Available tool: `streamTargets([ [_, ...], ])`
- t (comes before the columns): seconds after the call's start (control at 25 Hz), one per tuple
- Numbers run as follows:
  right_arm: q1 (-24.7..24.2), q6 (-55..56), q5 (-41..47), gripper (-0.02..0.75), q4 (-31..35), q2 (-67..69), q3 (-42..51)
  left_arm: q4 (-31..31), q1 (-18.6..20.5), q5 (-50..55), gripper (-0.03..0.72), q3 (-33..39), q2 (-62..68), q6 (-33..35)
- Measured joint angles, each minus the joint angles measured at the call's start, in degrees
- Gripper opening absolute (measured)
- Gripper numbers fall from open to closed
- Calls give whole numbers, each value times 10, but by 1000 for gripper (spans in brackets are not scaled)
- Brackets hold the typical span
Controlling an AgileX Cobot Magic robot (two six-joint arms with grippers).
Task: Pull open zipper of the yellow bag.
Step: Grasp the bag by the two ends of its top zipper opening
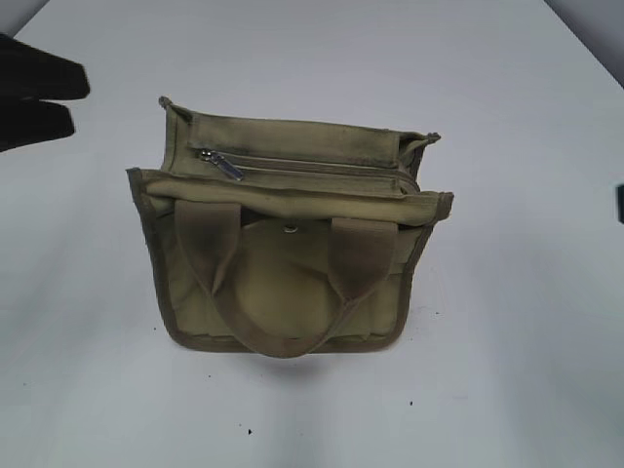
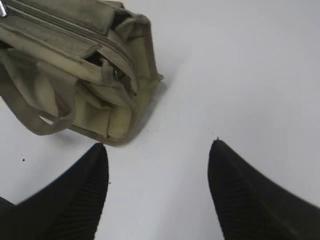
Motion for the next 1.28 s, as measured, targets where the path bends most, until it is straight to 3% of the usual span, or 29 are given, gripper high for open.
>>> streamTargets([
  [0.28,67,-101,-15,489,44,221,-119,-6,-64,28,375,-122,208,10],
  [0.6,151,-171,-24,489,44,411,-271,27,-116,-18,376,-209,306,-1],
  [0.72,176,-183,-35,489,46,471,-324,61,-122,-12,375,-235,317,-23],
  [0.96,196,-187,-35,489,49,539,-378,203,-122,26,375,-259,301,-103],
  [1.12,197,-188,-35,488,50,544,-381,214,-122,17,375,-259,296,-112],
  [1.28,197,-192,-38,488,59,544,-381,174,-130,-1,375,-259,303,-112],
])
